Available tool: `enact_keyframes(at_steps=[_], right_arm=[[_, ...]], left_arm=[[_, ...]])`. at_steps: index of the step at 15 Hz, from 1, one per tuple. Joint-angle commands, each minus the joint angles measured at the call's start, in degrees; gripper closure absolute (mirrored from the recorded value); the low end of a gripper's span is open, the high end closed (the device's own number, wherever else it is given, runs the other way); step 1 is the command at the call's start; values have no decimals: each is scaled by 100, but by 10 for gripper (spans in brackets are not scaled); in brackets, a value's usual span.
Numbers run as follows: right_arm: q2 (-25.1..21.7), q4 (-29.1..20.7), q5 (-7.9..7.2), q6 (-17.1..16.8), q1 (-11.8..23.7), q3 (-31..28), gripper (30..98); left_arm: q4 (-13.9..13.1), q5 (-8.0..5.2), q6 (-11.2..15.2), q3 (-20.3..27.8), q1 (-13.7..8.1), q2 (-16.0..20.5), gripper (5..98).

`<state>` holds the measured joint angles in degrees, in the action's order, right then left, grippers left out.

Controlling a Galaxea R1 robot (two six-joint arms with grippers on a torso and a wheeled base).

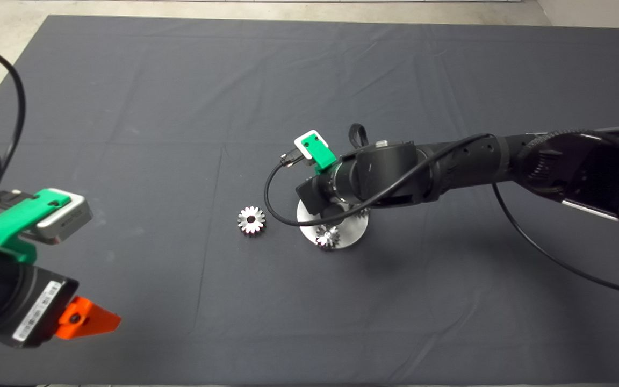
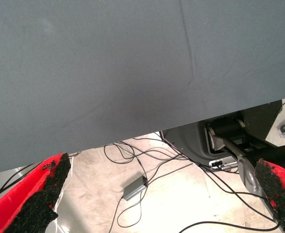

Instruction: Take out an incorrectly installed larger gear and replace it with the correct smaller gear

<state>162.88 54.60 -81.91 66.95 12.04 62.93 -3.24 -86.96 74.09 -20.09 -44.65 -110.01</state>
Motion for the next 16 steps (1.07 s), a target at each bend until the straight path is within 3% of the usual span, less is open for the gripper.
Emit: enact_keyframes(at_steps=[1, 16], right_arm=[[30, 121, 17, 29, 33, -52, 882], [-3, 147, 17, 20, 26, 139, 882]], left_arm=[[-124, -14, -1, 80, -70, -8, 60], [-124, -14, 0, 86, -70, 1, 60]])
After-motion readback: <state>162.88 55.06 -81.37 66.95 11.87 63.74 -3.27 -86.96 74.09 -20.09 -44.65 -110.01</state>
